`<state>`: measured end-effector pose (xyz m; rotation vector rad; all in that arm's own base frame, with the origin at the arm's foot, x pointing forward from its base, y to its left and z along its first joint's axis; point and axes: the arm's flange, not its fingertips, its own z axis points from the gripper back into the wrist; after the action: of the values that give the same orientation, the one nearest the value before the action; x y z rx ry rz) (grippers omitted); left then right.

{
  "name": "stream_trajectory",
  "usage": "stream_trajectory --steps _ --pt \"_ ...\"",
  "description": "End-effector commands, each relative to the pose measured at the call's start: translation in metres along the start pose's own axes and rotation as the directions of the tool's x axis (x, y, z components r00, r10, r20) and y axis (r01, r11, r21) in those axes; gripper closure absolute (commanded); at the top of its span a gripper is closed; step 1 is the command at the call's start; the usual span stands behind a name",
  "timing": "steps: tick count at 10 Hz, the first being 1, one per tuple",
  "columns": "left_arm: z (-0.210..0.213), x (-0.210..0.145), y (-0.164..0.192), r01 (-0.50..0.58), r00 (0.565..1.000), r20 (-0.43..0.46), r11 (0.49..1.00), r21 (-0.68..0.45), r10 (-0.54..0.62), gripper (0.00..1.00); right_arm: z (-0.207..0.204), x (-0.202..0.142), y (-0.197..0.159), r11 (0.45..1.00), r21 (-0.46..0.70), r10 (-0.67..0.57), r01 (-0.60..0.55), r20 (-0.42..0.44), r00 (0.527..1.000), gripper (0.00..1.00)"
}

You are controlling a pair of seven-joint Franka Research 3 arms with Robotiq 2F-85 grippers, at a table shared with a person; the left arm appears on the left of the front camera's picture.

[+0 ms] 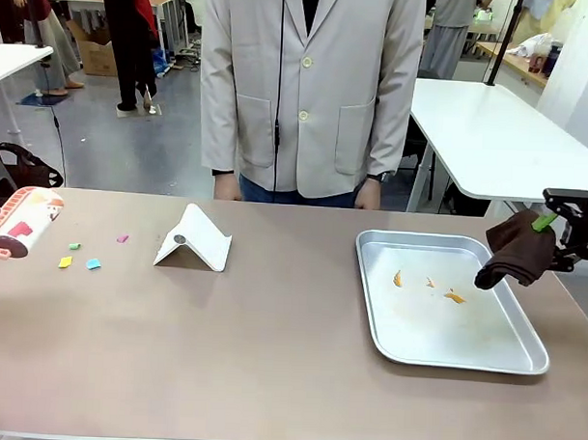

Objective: Clean the surface of the table.
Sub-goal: Hold the Lint Roller with your left hand and the towel with your right hand.

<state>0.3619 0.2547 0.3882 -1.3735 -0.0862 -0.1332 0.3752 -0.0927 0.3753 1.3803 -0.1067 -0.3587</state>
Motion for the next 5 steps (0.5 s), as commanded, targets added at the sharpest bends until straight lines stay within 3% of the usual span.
stream_trajectory --steps 1,2,5 --pt "-0.004 0.019 -0.009 -0.032 0.999 0.011 0.999 -0.017 0.032 1.00 -0.009 -0.005 0.011 0.996 -0.015 0.084 -0.083 0.023 0.996 1.00" --pt "0.000 0.000 0.000 0.000 1.000 0.000 1.000 0.000 0.000 1.00 0.000 0.000 0.000 1.000 0.000 0.000 0.000 0.000 1.000 1.00" --pt "0.000 0.000 0.000 0.000 1.000 0.000 1.000 0.000 0.000 1.00 0.000 0.000 0.000 1.000 0.000 0.000 0.000 0.000 1.000 1.00"
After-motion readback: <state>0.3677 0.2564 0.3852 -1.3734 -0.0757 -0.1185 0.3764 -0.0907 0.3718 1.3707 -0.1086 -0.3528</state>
